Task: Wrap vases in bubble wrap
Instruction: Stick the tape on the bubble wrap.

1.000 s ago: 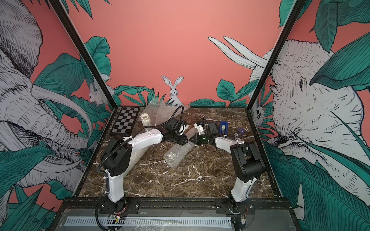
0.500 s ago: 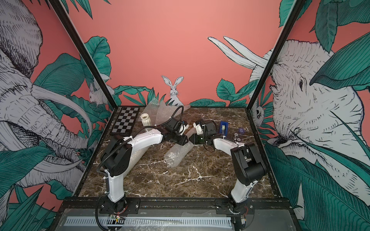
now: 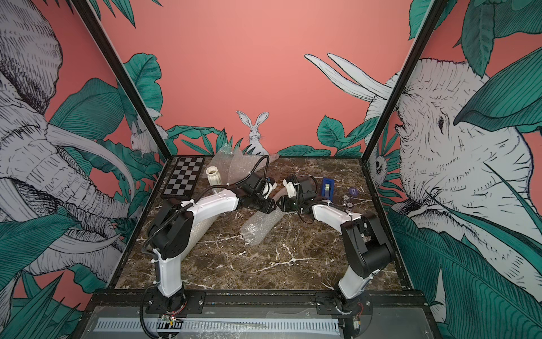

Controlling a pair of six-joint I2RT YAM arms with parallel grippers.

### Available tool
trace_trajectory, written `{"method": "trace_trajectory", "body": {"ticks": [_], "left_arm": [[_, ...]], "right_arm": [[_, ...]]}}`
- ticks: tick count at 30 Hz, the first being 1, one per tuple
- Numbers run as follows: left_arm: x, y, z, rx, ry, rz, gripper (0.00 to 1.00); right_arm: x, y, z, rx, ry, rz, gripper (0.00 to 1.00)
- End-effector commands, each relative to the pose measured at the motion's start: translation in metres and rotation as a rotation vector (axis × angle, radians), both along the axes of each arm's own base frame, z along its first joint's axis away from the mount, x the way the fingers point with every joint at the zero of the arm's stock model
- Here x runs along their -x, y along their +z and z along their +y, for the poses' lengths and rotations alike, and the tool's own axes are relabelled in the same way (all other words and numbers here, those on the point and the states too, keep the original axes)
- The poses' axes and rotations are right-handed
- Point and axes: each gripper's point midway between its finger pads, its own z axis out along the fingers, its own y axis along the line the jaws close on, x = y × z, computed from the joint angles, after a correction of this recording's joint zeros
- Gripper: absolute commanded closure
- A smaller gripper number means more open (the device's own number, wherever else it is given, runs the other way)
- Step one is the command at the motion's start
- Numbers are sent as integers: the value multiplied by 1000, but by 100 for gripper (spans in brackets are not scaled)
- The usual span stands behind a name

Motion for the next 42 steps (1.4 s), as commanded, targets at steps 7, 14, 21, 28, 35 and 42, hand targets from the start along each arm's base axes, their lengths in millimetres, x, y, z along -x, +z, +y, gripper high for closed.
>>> {"method": "trace_trajectory", "body": {"ticks": [7, 14, 21, 28, 35, 42], "left_arm": [[46, -53, 23, -143, -20, 185, 60], [46, -53, 24, -144, -14, 183, 60], [46, -53, 23, -139, -12, 183, 61], [48, -52, 24, -137, -21, 185, 61], [51, -50, 21, -117, -24, 186, 62], [55, -50, 15, -112, -37, 185, 63]], "right_arm": [[-1, 17, 4, -50, -23, -20, 44], [2, 14, 1, -78, -75, 15, 48], [-1, 13, 1, -146, -142, 35, 58], [-12, 6, 4, -143, -141, 47, 57], [-16, -21, -13, -48, -266, 148, 48], [-18, -27, -27, 3, -373, 177, 38]]}}
